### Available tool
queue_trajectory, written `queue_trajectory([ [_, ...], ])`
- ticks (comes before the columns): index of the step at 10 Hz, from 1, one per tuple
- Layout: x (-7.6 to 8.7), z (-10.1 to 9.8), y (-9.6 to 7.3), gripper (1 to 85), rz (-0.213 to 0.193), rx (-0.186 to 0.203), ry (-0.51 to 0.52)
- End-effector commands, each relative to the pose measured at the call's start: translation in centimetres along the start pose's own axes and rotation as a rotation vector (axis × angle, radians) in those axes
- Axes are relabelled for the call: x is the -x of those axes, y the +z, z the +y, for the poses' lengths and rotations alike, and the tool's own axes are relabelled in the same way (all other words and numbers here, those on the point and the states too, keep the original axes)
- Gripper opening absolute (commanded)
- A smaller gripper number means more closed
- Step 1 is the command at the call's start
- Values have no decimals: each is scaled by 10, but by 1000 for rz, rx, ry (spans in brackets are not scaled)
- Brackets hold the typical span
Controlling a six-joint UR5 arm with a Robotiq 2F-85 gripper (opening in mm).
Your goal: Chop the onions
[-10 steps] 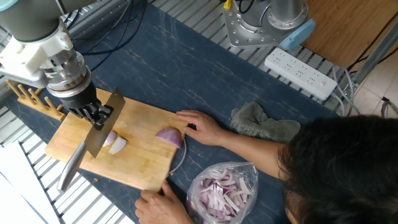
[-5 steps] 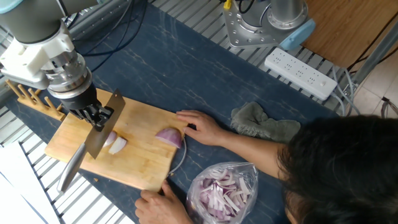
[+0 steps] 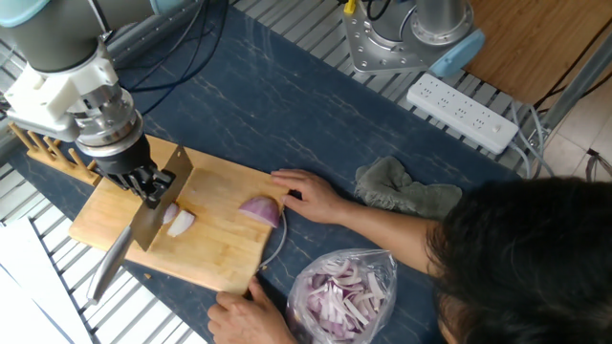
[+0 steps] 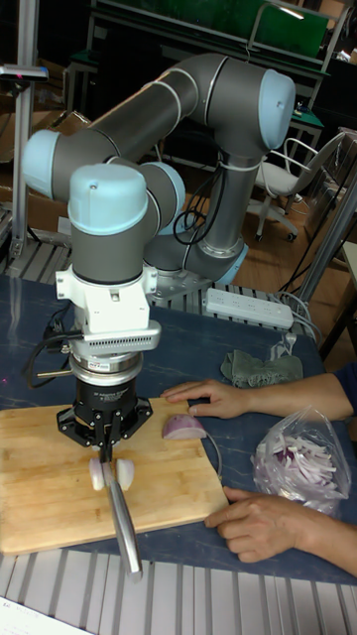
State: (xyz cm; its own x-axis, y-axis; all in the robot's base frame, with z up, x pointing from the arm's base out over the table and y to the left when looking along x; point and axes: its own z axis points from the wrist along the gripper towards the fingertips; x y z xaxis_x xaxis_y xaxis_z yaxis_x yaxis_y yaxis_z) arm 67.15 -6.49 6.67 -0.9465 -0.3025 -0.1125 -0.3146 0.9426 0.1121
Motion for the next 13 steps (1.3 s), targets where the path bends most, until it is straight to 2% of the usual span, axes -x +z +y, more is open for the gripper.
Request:
queue_trajectory([
  [1, 5, -3, -5, 10, -11, 13, -3],
  [3, -5, 3, -42, 10, 44, 61, -5],
  [4, -7, 9, -49, 10, 55, 58, 10],
  [5, -6, 15, -51, 10, 52, 69, 23],
  [8, -3, 19, -47, 10, 50, 46, 56],
  [11, 1, 9, -37, 10, 30, 16, 93],
  [13, 0, 8, -31, 10, 20, 42, 148],
])
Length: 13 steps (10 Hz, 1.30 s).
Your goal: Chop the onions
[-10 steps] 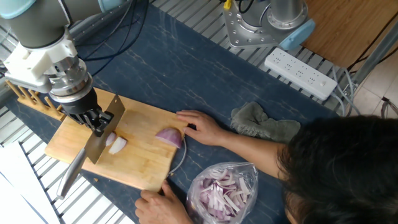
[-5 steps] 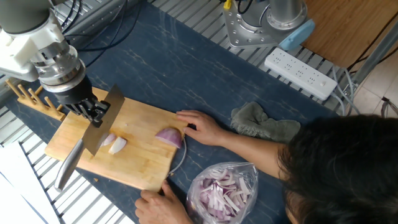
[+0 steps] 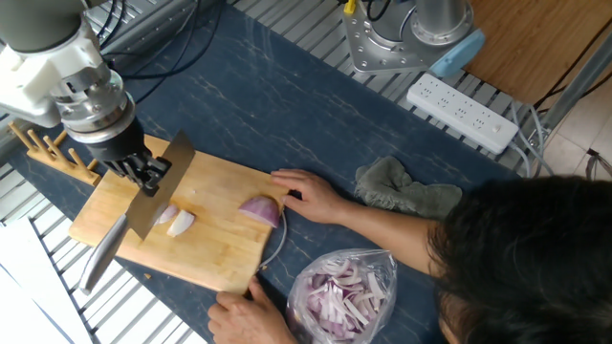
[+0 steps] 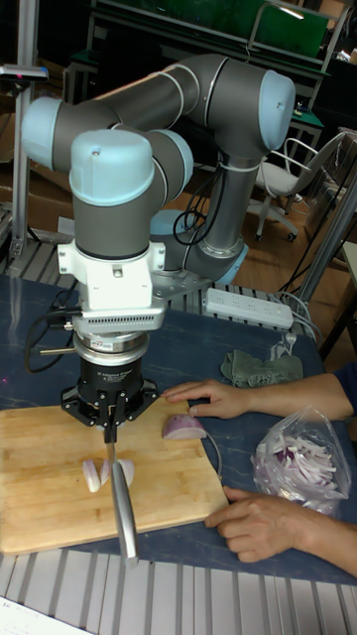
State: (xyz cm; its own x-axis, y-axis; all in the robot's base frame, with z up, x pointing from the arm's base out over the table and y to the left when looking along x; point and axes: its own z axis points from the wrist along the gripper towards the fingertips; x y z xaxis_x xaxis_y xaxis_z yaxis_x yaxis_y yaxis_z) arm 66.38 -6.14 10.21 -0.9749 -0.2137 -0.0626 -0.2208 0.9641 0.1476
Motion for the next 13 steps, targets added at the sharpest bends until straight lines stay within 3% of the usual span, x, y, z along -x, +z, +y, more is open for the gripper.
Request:
queue_trajectory([
  [1, 3, 0, 6, 10, -22, 34, 82],
  [5, -4, -3, 8, 10, -5, 26, 163],
  [9, -14, -10, 17, 10, -4, 0, 168],
  [13, -13, -10, 12, 10, -11, -6, 157],
])
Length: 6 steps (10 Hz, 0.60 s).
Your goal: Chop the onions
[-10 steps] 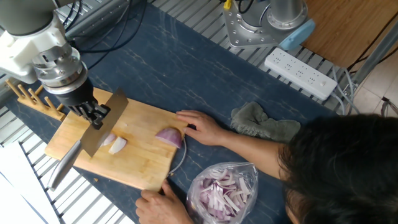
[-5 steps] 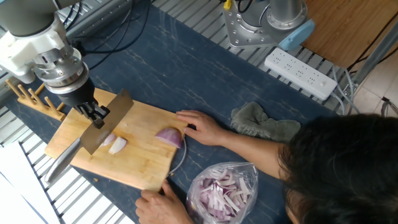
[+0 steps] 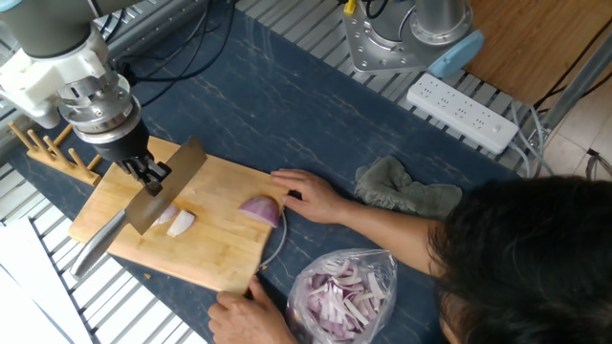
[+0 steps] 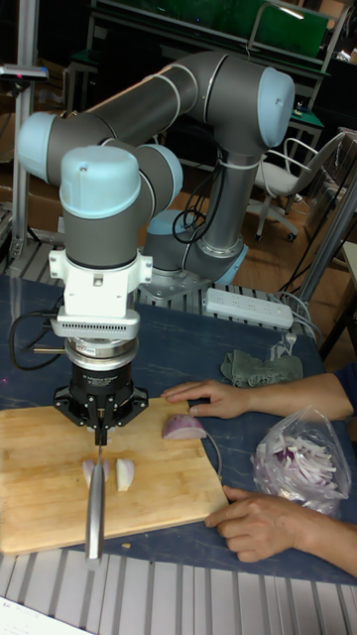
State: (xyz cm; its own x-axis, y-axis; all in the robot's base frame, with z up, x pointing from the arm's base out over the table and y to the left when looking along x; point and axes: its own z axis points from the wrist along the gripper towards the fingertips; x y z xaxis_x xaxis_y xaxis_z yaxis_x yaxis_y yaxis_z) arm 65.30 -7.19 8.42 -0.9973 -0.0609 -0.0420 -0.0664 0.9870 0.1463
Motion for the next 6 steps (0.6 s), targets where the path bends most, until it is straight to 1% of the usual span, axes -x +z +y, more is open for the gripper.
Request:
queue_trajectory([
  [1, 1, 0, -5, 10, -8, 4, 1],
  [3, 3, 6, -8, 10, -3, -1, 10],
  [6, 4, 10, -7, 10, -3, -3, 13],
])
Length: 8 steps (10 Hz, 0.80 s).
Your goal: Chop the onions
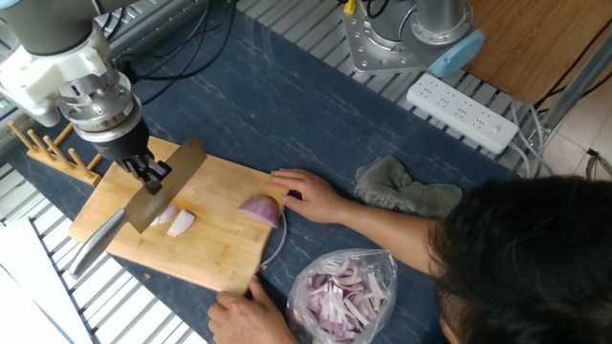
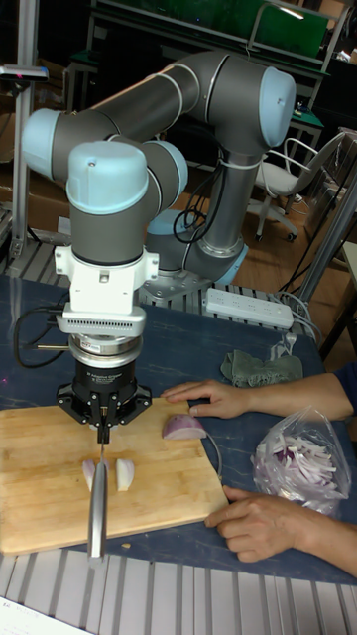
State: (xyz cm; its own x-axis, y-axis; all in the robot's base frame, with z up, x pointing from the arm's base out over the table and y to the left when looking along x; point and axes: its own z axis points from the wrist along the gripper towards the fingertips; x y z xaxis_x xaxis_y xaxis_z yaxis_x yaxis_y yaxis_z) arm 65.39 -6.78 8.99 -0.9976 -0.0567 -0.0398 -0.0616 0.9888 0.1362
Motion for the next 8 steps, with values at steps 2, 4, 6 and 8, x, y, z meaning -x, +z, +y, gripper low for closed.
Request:
queue_trajectory([
  [2, 3, 5, -1, 10, -6, 3, 9],
  [4, 5, 6, 1, 10, -9, 3, 12],
  [6, 6, 6, 3, 10, -12, 1, 12],
  [8, 6, 7, 4, 10, -14, 1, 13],
])
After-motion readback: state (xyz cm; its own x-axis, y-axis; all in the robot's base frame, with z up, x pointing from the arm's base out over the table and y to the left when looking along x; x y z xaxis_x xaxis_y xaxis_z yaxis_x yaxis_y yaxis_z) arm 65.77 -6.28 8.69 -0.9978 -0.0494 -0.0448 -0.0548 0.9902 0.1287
